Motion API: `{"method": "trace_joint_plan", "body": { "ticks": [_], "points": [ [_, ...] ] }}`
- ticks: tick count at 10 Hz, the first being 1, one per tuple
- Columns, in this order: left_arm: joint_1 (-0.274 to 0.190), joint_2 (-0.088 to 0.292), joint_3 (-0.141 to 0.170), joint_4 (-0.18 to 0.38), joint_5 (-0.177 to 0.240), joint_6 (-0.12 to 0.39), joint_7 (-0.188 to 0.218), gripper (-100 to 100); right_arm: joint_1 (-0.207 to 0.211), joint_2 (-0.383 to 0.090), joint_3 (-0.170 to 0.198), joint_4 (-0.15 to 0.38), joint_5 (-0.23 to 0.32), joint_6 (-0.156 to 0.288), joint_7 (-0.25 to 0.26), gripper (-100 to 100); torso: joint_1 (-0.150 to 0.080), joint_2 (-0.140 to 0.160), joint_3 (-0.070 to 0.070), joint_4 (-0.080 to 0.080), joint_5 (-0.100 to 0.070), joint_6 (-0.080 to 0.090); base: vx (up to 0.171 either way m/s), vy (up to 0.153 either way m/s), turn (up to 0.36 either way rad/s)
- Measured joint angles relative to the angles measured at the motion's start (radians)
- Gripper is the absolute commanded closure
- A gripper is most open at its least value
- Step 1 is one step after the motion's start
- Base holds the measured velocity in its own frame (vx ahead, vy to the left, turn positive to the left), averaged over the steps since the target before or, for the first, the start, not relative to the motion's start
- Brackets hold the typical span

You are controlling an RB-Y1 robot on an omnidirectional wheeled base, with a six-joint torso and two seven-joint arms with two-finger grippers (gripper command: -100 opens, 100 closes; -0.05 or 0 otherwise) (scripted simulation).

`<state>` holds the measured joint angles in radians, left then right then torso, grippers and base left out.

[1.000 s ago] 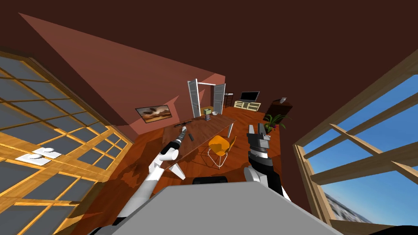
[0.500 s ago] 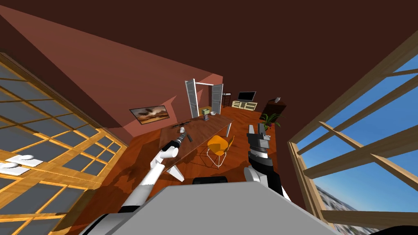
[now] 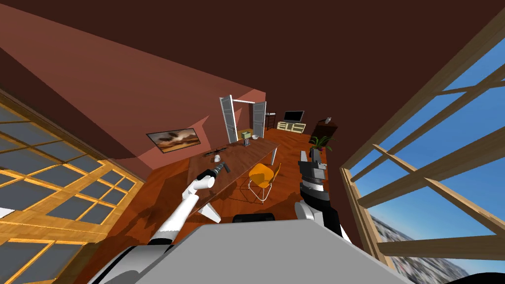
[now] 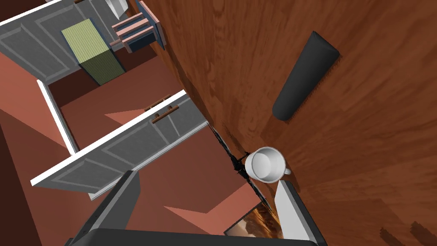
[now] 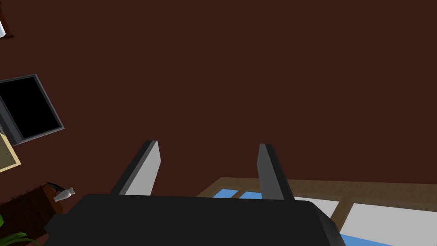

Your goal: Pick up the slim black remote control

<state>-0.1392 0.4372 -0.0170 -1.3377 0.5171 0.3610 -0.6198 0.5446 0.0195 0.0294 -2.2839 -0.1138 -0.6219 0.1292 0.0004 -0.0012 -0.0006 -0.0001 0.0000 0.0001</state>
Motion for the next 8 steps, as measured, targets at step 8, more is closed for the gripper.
{"method": "trace_joint_plan", "body": {
  "ticks": [8],
  "points": [
    [-0.109, 0.055, -0.007, 0.235, 0.044, 0.155, -0.07, -100, 0.0, 0.0, 0.0, 0.0, 0.0, 0.0, 0.0, 0, 0.0, 0.0, 0.0, 0.0, 0.0, -0.001, 0.02, 0.015, -0.13]
  ]
}}
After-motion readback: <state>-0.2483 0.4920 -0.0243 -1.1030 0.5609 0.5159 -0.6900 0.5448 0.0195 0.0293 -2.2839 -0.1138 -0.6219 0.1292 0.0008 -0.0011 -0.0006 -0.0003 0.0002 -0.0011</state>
